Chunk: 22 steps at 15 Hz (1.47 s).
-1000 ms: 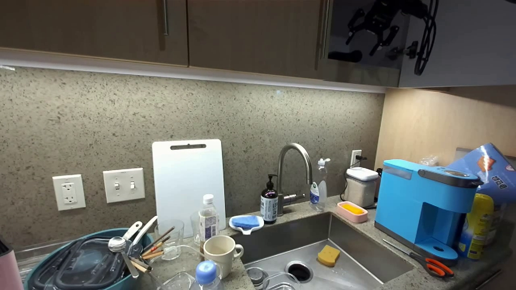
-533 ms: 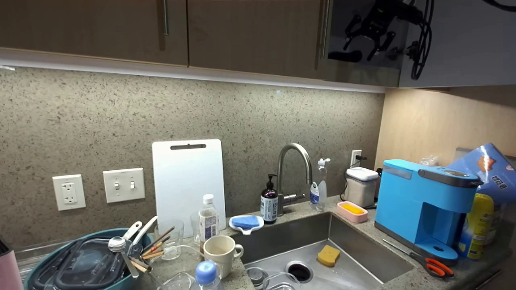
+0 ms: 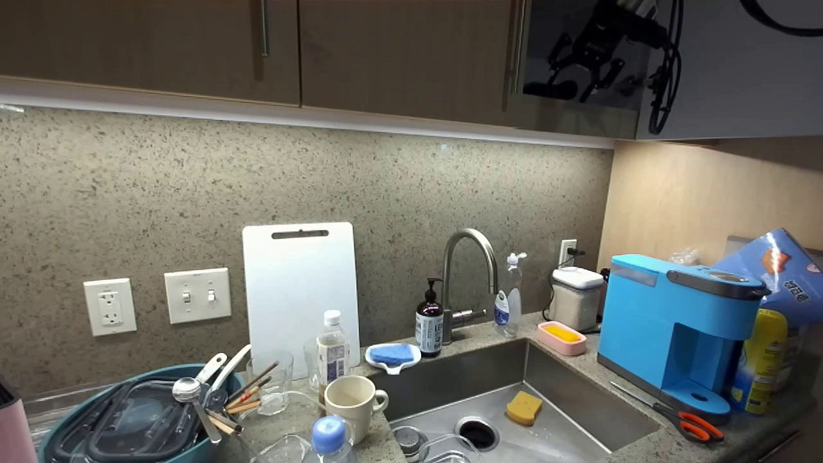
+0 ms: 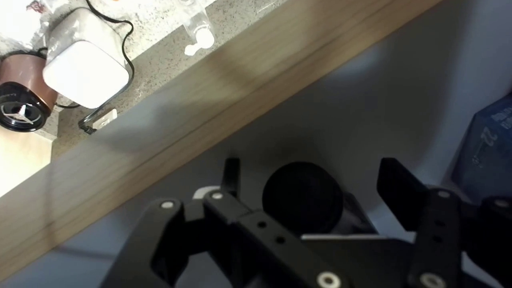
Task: Remove the bottle from the bottom shelf of the open cabinet and put it on the counter
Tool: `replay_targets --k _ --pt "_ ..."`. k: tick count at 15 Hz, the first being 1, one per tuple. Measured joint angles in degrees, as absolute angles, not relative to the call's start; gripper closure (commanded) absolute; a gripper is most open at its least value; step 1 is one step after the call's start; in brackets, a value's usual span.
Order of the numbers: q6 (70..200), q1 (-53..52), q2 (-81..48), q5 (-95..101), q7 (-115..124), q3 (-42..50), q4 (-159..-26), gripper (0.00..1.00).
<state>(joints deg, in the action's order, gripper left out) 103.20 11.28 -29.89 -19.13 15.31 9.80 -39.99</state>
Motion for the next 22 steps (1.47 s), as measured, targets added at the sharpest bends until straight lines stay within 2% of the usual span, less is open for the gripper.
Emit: replay_targets --k 5,6,15,22 --pt "103.2 11.3 -31.0 -19.1 15.3 9.8 -38.3 0.76" --pt "103.2 11.3 -31.2 -19.1 15.3 9.8 -37.9 0.78" --pt "102.9 11.6 -31.9 -19.2 14.6 9.4 -36.8 0.78" --pt "93.0 12.1 -28.4 -19.9 9.0 7.9 -37.1 0.78"
